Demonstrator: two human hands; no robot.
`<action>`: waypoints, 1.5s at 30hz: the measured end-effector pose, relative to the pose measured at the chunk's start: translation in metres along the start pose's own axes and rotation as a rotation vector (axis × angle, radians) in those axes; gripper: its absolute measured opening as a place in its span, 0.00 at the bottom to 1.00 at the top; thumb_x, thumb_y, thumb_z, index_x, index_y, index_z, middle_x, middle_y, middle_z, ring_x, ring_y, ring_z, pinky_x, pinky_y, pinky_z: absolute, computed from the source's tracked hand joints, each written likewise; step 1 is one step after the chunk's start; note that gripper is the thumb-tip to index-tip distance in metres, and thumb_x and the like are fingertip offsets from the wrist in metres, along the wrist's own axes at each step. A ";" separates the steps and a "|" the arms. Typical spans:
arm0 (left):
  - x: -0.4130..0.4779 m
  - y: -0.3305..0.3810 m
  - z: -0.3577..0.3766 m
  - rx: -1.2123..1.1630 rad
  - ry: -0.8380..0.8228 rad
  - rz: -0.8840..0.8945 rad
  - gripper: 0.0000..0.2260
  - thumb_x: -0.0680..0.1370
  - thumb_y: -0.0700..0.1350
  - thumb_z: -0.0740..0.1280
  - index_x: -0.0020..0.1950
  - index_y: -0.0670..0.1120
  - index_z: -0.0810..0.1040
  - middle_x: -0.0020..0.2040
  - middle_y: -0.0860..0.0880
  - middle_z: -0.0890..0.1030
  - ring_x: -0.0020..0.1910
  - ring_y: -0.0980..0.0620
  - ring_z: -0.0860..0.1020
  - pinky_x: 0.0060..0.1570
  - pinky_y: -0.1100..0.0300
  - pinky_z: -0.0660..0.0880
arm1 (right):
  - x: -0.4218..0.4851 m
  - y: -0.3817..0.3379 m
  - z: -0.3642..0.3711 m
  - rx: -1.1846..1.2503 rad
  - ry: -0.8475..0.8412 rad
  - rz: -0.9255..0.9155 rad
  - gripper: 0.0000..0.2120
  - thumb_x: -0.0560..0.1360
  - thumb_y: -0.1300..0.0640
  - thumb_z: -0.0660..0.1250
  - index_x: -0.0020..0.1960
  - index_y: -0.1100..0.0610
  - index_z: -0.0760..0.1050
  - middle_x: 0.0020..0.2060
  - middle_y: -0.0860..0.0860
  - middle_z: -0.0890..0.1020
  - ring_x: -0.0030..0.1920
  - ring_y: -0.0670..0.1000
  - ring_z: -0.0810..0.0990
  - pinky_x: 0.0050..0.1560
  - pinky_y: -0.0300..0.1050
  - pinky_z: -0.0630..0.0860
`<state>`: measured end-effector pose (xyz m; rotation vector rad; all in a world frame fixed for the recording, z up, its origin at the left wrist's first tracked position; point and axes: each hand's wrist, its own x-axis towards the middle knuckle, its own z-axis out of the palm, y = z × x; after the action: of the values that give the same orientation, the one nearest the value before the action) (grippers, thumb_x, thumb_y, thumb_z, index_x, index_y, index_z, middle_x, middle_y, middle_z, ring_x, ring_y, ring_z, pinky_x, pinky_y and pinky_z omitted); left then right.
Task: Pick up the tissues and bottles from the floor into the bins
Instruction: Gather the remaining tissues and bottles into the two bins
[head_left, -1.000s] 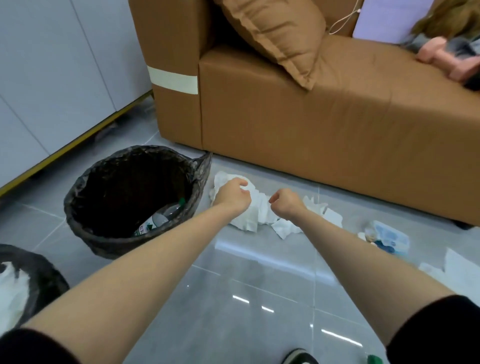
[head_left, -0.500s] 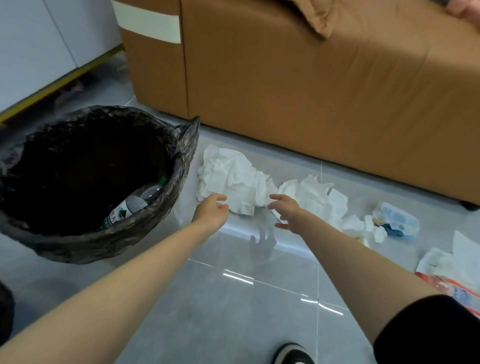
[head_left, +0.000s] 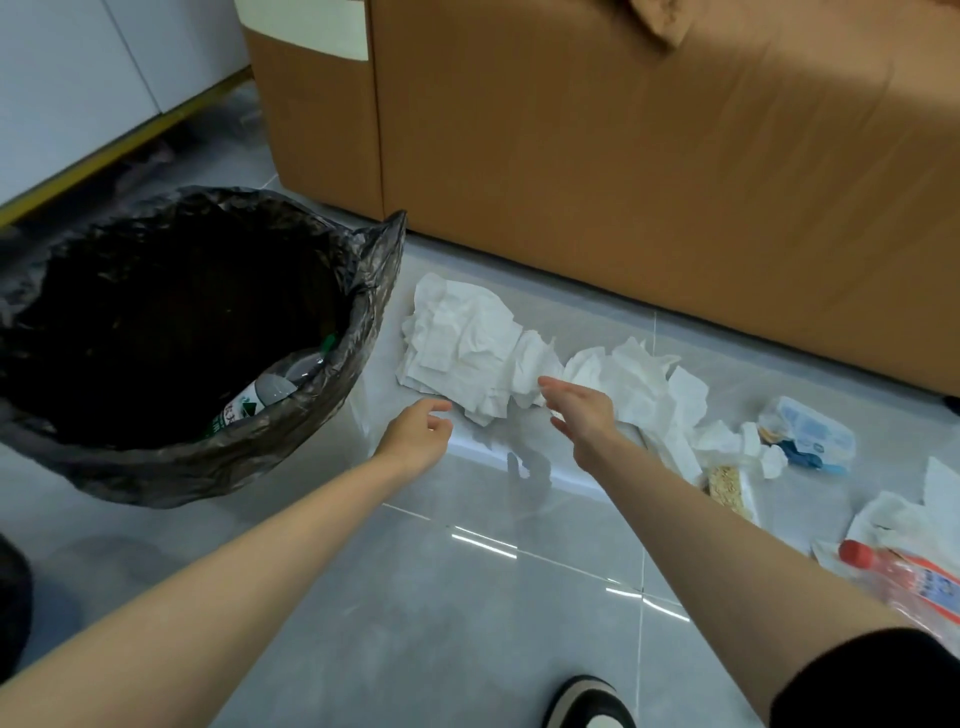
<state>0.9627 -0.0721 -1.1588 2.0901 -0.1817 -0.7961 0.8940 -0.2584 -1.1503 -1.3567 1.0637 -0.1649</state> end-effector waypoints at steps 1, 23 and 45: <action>-0.001 0.000 0.000 -0.005 0.005 0.011 0.15 0.80 0.44 0.59 0.66 0.50 0.71 0.57 0.46 0.77 0.53 0.47 0.78 0.48 0.56 0.75 | -0.003 0.001 -0.003 -0.002 -0.005 -0.043 0.10 0.74 0.63 0.69 0.55 0.58 0.81 0.51 0.49 0.81 0.55 0.49 0.78 0.56 0.42 0.73; -0.046 -0.018 0.024 0.088 -0.346 0.313 0.45 0.66 0.47 0.78 0.75 0.61 0.55 0.69 0.63 0.64 0.68 0.62 0.65 0.63 0.65 0.66 | -0.038 0.024 -0.032 0.268 -0.516 0.193 0.07 0.74 0.67 0.68 0.43 0.57 0.73 0.35 0.52 0.82 0.34 0.46 0.82 0.34 0.36 0.79; -0.037 -0.038 -0.004 0.125 0.050 0.194 0.19 0.77 0.42 0.61 0.29 0.51 0.58 0.27 0.54 0.61 0.31 0.53 0.60 0.32 0.58 0.58 | 0.001 0.016 0.029 -0.376 -0.222 0.084 0.20 0.81 0.60 0.53 0.69 0.50 0.71 0.70 0.50 0.67 0.62 0.51 0.67 0.63 0.51 0.70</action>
<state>0.9306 -0.0311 -1.1695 2.1673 -0.4099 -0.6287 0.9074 -0.2339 -1.1687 -1.6193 0.9911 0.2556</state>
